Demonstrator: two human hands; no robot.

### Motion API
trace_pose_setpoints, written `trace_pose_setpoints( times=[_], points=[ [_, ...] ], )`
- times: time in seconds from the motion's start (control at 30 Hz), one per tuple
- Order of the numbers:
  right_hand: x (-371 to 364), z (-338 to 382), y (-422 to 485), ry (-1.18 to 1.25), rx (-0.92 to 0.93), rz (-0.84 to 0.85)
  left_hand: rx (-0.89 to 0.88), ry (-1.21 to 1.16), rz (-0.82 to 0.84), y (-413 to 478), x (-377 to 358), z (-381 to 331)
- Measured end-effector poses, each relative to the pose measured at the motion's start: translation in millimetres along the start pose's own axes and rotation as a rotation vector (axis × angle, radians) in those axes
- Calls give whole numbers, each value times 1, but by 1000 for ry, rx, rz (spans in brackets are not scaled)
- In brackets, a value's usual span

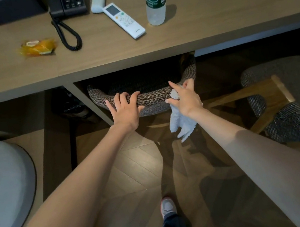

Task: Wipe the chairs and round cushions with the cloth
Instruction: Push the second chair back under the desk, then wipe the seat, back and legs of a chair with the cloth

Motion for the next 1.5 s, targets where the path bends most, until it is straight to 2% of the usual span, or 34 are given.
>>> trace_pose_setpoints(
  times=[0.17, 0.27, 0.4, 0.63, 0.77, 1.0, 1.17, 1.33, 1.5],
  points=[
    [41, -21, -47, 172, -36, -137, -76, -137, -64, -35, 17, -42],
    [69, -51, -91, 230, -128, -191, -232, -206, -100, -61, 25, -88],
    [111, -110, -151, 226, -260, -276, -362, -272, -5, -95, 14, -166],
    [175, -237, -234, 154, -448, -309, -534, -195, 163, -145, -34, -318],
    [206, -308, -267, 26, -552, -225, -624, -115, 300, -156, -81, -399],
    [238, -400, -307, -94, -498, -88, -709, 94, 520, -181, -177, -493],
    [238, -406, -312, -398, -485, 94, -716, 217, 542, -190, -226, -520],
    [238, -399, -310, -487, -411, 228, -715, 335, 514, -185, -253, -534],
    [236, -402, -319, -577, -357, 197, -780, 410, 509, -195, -266, -541]
  ],
)
Point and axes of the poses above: each hand's wrist, its own y-axis towards the middle knuckle, its own x-axis out of the back of the hand, z = x × y, the point moved 7 cm from there along y, towards the middle knuckle, and after that the axes turned 12 degrees about x, right-handed, at the moved point
